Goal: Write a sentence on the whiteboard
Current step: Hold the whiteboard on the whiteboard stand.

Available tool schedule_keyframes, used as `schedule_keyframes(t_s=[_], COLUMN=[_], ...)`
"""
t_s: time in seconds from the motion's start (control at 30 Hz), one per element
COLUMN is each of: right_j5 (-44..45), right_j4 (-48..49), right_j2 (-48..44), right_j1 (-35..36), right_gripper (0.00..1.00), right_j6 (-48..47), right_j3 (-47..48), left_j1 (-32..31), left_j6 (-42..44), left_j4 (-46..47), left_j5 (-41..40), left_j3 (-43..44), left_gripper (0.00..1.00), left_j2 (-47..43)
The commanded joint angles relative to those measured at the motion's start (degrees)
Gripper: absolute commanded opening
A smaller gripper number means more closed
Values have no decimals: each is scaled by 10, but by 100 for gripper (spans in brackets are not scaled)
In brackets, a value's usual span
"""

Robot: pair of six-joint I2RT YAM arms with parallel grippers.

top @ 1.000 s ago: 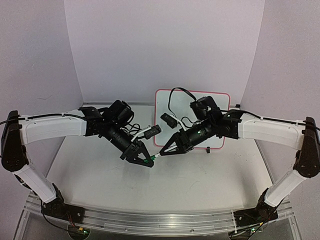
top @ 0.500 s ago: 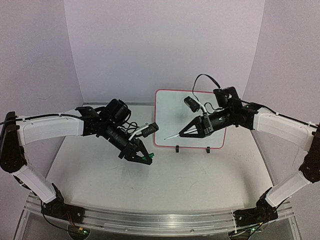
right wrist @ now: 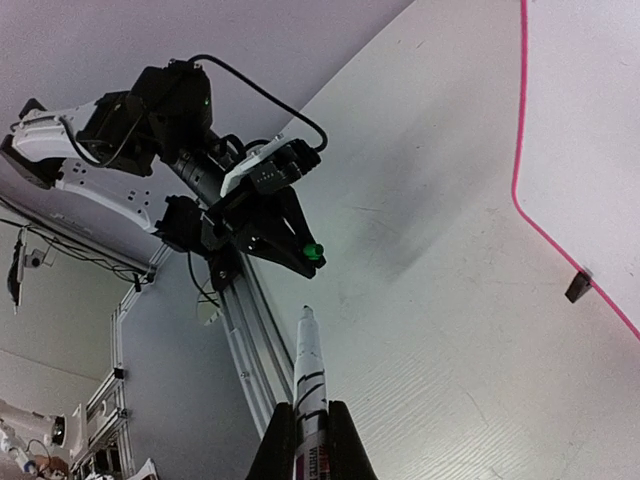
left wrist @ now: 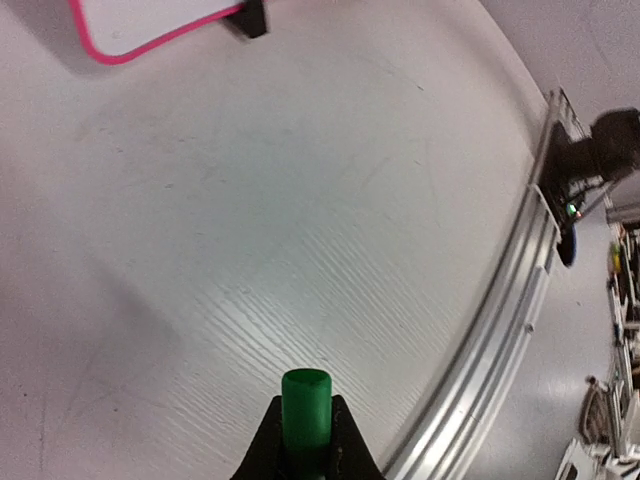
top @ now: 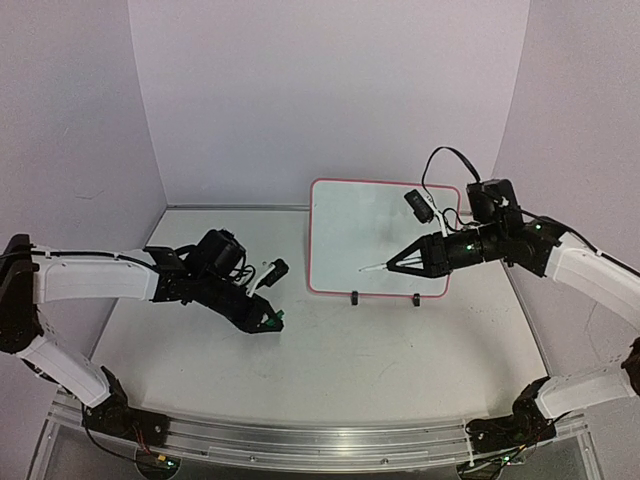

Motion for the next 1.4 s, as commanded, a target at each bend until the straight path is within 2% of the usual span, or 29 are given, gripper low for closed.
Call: schedule_keyframes(t_s=[0.0, 0.37, 0.67, 0.87, 0.97, 1.17, 1.37], right_j5=[105, 145, 157, 165, 167, 174, 202], right_j4=[94, 148, 162, 167, 171, 172, 177], right_j2=[-44, -105, -124, -121, -122, -126, -135], right_j1=[2, 2, 2, 2, 2, 2, 2], right_gripper=[0, 0, 0, 0, 0, 0, 0], right_j6=[53, 74, 76, 77, 79, 82, 91], right_j3=[-45, -127, -158, -165, -168, -171, -176], left_j1=[46, 80, 85, 86, 86, 87, 98], left_j6=[-110, -74, -80, -83, -83, -81, -63], left_j4=[94, 52, 46, 41, 38, 33, 2], left_j5=[-116, -124, -129, -133, -138, -146, -133], left_j3=[-9, 68, 87, 91, 91, 88, 100], left_gripper=[0, 2, 14, 34, 51, 74, 86], left_j2=[30, 154, 204, 210, 209, 193, 157])
